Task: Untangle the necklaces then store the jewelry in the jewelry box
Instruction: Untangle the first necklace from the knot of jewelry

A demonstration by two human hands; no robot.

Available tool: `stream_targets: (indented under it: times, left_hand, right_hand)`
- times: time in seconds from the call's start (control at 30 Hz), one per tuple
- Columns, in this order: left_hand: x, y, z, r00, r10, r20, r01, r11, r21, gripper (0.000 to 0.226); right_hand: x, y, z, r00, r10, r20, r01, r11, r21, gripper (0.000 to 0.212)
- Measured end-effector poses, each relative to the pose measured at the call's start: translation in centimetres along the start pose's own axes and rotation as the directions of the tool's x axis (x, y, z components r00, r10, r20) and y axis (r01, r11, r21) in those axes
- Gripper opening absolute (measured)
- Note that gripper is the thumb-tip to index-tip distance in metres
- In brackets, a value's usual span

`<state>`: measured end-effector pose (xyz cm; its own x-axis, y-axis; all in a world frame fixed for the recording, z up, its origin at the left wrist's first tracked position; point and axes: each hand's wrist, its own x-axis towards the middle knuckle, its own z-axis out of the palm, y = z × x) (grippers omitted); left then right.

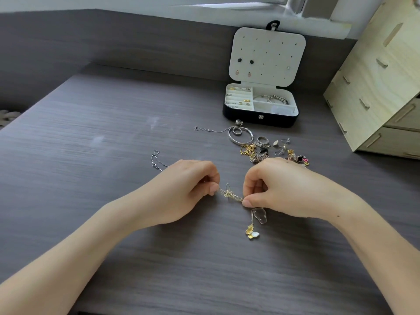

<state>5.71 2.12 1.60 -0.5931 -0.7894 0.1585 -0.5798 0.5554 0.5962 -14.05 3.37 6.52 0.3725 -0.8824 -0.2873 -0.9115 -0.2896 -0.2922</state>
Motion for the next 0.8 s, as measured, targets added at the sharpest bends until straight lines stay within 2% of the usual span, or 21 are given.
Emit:
stream_targets:
  times: [0.07, 0.23, 0.37, 0.47, 0.67, 0.8]
  left_hand:
    - [0.0, 0.1, 0.0, 1.000, -0.026, 0.005, 0.026, 0.999, -0.030, 0.022]
    - [-0.1, 0.4, -0.2, 0.999, -0.051, 0.004, 0.051, 0.998, -0.022, 0.018]
    - [-0.3, 0.9, -0.3, 0.999, -0.040, 0.003, 0.040, 0.999, 0.031, 0.032]
    - [-0.3, 1.3, -0.5, 0.999, -0.051, 0.005, 0.051, 0.998, 0.029, 0.033]
    - [-0.4, 1.1, -0.6, 0.994, -0.068, 0.085, 0.065, 0.997, 0.042, 0.029]
    - [-0.3, 1.2, -0.5, 0.988, -0.094, 0.120, 0.091, 0.995, 0.032, 0.035]
  right_hand:
    - [0.1, 0.0, 0.1, 1.000, -0.009, -0.003, 0.009, 1.000, 0.006, 0.011]
    - [0.2, 0.2, 0.4, 0.999, -0.042, -0.005, 0.043, 0.995, 0.088, 0.014]
    - [0.3, 0.3, 0.5, 0.998, -0.067, -0.013, 0.068, 0.991, 0.113, 0.020]
    - [0.3, 0.3, 0.5, 0.997, -0.077, -0.015, 0.078, 0.989, 0.126, 0.023]
    - [0.1, 0.5, 0.1, 0.996, -0.090, 0.018, 0.086, 0.985, 0.153, 0.023]
    - [0.1, 0.3, 0.0, 0.993, -0.118, 0.020, 0.112, 0.977, 0.182, 0.027]
